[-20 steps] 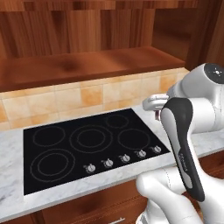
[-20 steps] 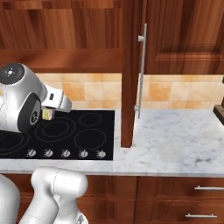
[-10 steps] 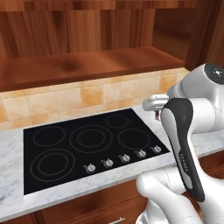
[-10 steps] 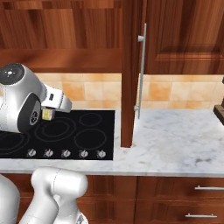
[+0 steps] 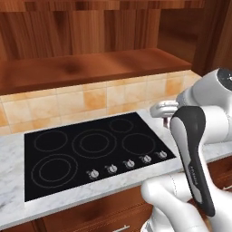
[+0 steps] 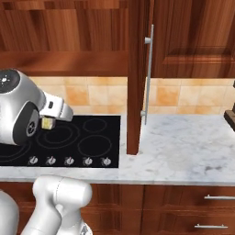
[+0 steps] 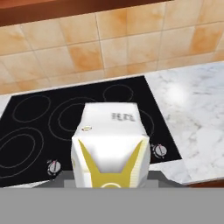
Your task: Pick the water bottle, boxed drink from the counter and place them in the open cabinet.
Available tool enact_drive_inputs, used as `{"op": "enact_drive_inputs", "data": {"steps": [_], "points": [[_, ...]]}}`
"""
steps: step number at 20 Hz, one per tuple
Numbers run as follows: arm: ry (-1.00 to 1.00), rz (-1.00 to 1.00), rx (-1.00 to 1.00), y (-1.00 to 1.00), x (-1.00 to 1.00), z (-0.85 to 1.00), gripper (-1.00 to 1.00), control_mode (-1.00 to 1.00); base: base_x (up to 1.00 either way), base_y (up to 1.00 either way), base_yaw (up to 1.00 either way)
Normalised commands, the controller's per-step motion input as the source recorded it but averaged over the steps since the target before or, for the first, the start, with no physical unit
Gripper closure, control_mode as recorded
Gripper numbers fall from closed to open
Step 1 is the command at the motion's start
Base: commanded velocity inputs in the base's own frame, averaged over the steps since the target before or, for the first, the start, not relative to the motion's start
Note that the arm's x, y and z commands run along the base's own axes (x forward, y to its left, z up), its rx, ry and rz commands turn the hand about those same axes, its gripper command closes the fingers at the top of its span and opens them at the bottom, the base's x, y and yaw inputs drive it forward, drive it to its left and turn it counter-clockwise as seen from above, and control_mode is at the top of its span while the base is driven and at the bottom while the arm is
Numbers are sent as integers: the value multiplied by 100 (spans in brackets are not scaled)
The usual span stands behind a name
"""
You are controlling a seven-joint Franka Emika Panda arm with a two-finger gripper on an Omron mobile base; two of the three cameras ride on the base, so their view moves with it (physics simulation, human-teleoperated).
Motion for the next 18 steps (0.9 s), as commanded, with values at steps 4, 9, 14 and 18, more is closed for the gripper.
{"op": "enact_drive_inputs", "data": {"steps": [4, 9, 14, 18], "points": [[-5, 0, -2, -11, -60, 23, 100, -100, 0, 0, 0], [-15, 0, 1, -7, -63, 70, 100, -100, 0, 0, 0], [-13, -1, 1, -6, -30, 71, 100, -100, 0, 0, 0], [-7, -6, 0, -7, -4, 56, 100, -100, 0, 0, 0]]}}
